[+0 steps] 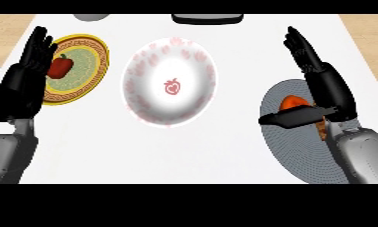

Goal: Pick the croissant from the placemat and place it in the bowl

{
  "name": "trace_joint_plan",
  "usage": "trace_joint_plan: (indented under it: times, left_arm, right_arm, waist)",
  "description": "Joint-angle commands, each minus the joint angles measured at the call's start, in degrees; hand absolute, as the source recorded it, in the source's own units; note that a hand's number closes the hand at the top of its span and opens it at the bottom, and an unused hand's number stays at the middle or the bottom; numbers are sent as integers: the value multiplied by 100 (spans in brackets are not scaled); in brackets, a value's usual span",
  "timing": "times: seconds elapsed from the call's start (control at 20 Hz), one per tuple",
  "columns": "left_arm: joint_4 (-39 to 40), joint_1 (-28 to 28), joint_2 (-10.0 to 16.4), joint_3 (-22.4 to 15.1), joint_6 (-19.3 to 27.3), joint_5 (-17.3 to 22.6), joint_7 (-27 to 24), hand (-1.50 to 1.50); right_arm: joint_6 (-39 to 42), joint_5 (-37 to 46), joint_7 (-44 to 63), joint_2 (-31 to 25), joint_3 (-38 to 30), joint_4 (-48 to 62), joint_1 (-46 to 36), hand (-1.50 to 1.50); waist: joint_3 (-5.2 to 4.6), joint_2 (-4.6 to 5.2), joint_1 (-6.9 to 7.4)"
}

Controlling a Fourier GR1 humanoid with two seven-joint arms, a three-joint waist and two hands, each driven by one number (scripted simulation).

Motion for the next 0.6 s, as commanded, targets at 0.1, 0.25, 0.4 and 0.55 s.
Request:
trace_joint_plan:
  times: [0.1, 0.25, 0.4, 0.55]
  left_arm:
    - [-189, 212, 22, 480, -210, 443, -183, 0]
    - [-99, 367, -6, 615, -285, 471, -301, 0]
    - [-112, 501, -46, 632, -370, 468, -427, 0]
    - [-101, 336, -157, 476, -267, 341, -310, 0]
  right_arm:
    - [-1114, 1131, -1366, 67, 65, -776, 1492, -150]
    - [-1136, 1450, -1293, -288, 102, -1506, 2234, -150]
    - [-1005, 1785, -234, -945, -161, -2093, 2197, -150]
    - [-784, 1969, 813, -1473, -494, -2469, 2167, -150]
  waist:
    - [12, -3, -82]
    - [8, -1, -107]
    - [-1, -4, -94]
    - [-6, 4, -120]
